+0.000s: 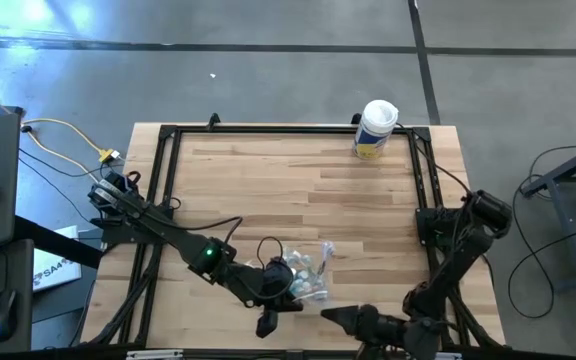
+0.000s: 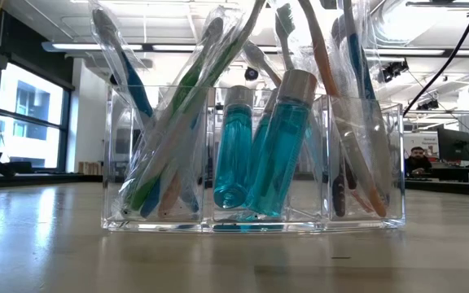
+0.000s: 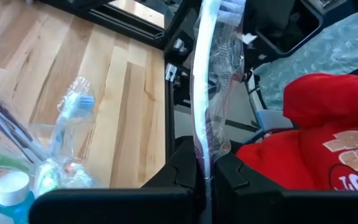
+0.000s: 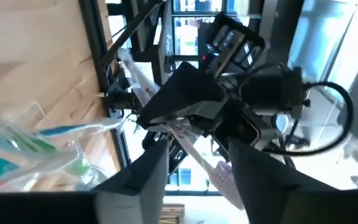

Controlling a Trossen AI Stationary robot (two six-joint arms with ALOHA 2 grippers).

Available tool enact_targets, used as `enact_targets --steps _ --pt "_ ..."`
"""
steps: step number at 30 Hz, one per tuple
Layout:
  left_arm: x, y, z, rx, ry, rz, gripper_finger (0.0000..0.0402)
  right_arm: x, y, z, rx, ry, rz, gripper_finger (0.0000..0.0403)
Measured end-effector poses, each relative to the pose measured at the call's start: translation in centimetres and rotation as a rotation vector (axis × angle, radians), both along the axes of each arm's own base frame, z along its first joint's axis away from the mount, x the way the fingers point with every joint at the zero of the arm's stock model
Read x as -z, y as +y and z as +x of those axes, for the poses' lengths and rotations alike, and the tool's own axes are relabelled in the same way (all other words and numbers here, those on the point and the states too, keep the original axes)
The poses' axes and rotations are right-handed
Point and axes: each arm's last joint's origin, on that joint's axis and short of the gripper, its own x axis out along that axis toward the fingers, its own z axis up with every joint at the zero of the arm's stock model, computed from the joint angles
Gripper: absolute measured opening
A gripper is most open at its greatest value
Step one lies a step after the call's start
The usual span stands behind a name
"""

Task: Pick & Place toothbrushing station
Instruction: Put the purple toothbrush into the transparent organizer

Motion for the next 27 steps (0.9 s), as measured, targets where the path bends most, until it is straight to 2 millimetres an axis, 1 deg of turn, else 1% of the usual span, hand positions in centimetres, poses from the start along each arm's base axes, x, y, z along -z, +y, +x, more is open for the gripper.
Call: enact_targets --steps 4,7,10,12,14,16,20,24,27 --pt "0.0 -0.5 -0.3 -0.029 -0.012 0.015 0.0007 -0.3 0.5 -0.8 0.024 -0.042 0.127 0.0197" --pt "-0.3 -1.5 -1.1 -0.063 -0.047 0.054 0.0007 -0.4 0.8 -1.4 0.017 -0.056 0.176 0.0210" --pt "-1.0 -2.8 -2.5 -0.143 -0.100 0.109 0.0007 -0.5 1.0 -1.7 0.003 -0.062 0.205 0.0212" --pt "-1.1 -4.0 -3.7 -0.197 -0.134 0.170 0.0007 -1.1 0.8 -2.0 -0.003 -0.073 0.246 0.0209" --pt "-1.1 -5.3 -5.0 -0.251 -0.160 0.235 0.0007 -2.0 0.5 -2.4 -0.003 -0.088 0.303 0.0204" --pt "-0.5 -6.6 -6.0 -0.310 -0.182 0.294 0.0007 -2.9 0.0 -2.9 0.028 -0.101 0.352 0.0200" --pt "2.0 -7.9 -7.1 -0.386 -0.166 0.394 0.0007 -5.1 -2.0 -4.1 0.119 -0.151 0.503 0.0193" --pt "2.9 -7.7 -7.1 -0.435 -0.169 0.400 0.0007 -6.2 -5.1 -5.8 0.230 -0.211 0.619 0.0186" --pt "3.1 -7.4 -6.7 -0.445 -0.188 0.427 0.0007 -6.4 -7.6 -7.4 0.287 -0.276 0.728 0.0176"
